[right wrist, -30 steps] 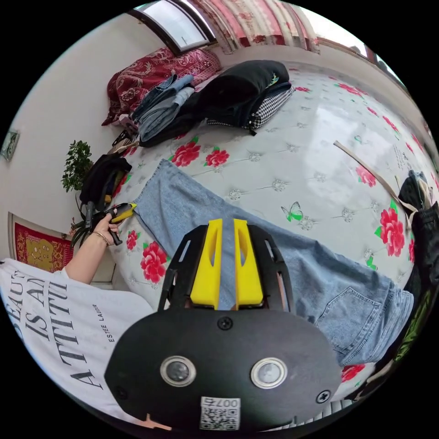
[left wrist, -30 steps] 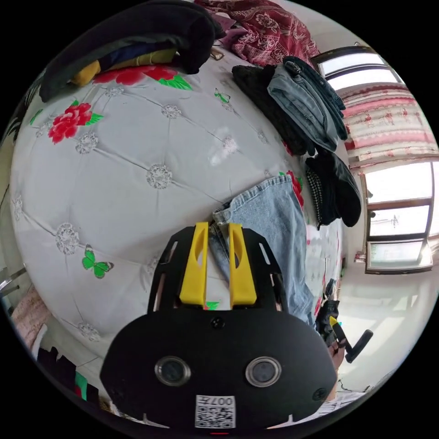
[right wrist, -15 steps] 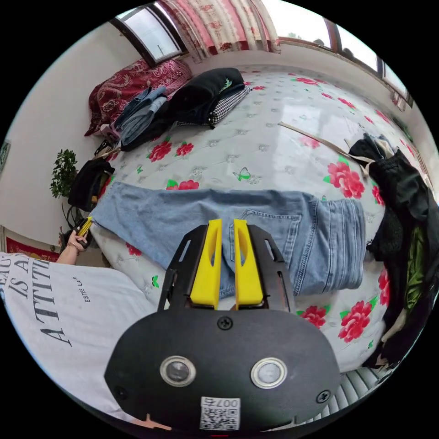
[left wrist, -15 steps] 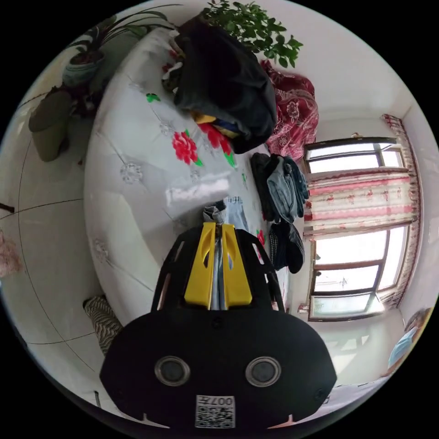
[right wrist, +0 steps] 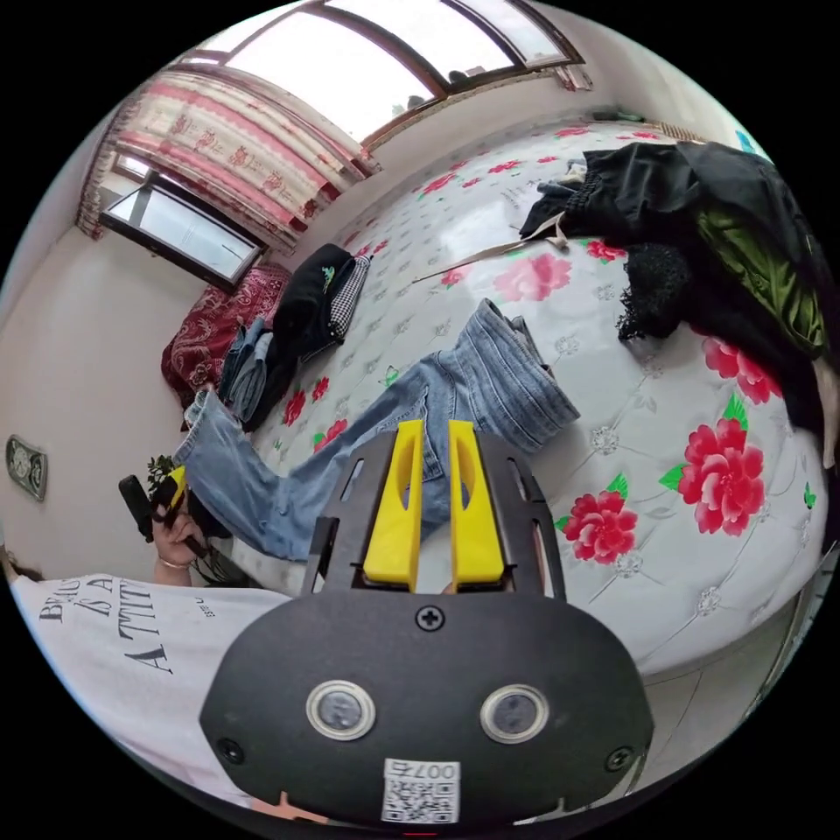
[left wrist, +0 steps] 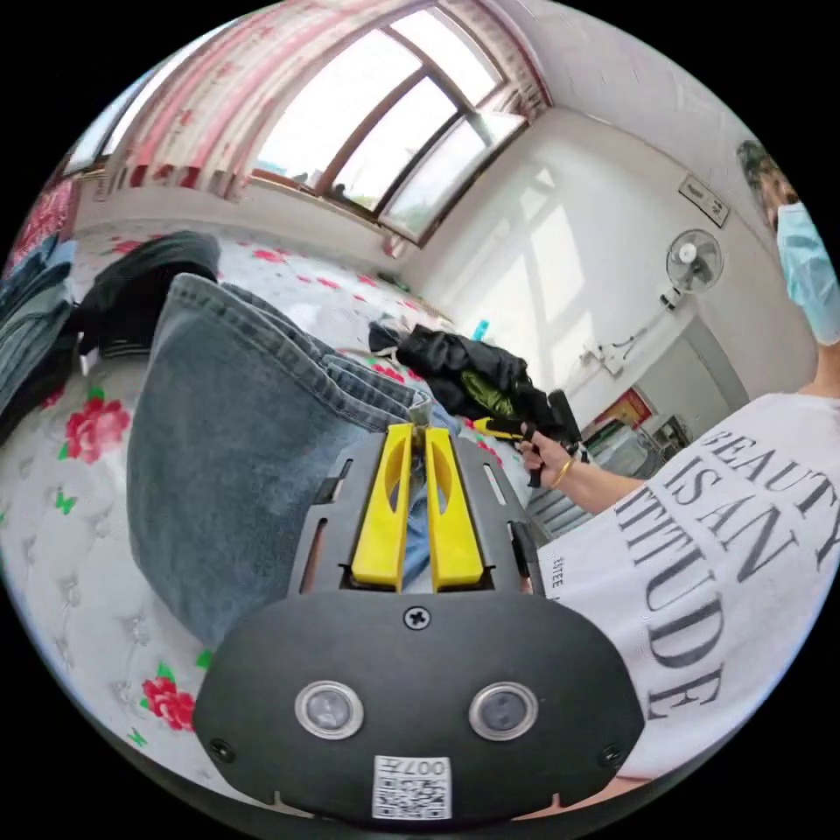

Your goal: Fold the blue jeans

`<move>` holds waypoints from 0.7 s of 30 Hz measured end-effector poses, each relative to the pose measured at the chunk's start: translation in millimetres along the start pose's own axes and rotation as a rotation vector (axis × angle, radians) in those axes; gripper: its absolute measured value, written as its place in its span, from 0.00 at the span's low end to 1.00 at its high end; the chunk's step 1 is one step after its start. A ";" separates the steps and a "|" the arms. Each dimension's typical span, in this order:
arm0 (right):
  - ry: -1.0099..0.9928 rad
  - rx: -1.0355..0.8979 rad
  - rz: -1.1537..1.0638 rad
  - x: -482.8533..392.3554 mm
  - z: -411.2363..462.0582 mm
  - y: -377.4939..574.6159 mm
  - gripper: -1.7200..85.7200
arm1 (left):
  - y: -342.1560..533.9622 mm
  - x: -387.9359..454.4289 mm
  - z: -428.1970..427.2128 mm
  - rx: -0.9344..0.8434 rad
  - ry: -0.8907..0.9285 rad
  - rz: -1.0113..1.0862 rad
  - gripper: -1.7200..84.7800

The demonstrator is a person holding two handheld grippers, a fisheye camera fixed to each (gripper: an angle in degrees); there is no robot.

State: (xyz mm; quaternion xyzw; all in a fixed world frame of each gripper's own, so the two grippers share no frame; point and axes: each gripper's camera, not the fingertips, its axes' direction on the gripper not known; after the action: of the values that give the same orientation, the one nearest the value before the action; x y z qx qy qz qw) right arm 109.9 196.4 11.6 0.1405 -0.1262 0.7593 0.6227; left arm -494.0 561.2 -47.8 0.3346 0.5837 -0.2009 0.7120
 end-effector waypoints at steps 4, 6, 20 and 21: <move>0.030 0.007 0.026 -0.9 -0.9 7.5 0.13 | 93.5 -5.7 206.3 -0.324 -0.014 -0.050 0.08; 0.090 0.005 0.003 -8.4 -1.5 -0.7 0.14 | 149.6 1.4 250.1 -0.354 -0.010 -0.055 0.09; 0.123 -0.245 -0.257 -51.3 65.5 -153.9 0.05 | 491.5 -125.3 350.0 -0.648 -0.605 -0.187 0.08; 0.121 -0.213 -0.256 -51.4 50.2 -170.4 0.05 | 512.5 -124.3 360.6 -0.654 -0.613 -0.141 0.07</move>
State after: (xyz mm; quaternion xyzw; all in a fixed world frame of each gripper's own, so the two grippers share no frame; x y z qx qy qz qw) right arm 289.4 163.9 42.0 0.0425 -0.1494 0.6632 0.7322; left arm 74.5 648.2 230.4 -0.0234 0.4000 -0.1440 0.9049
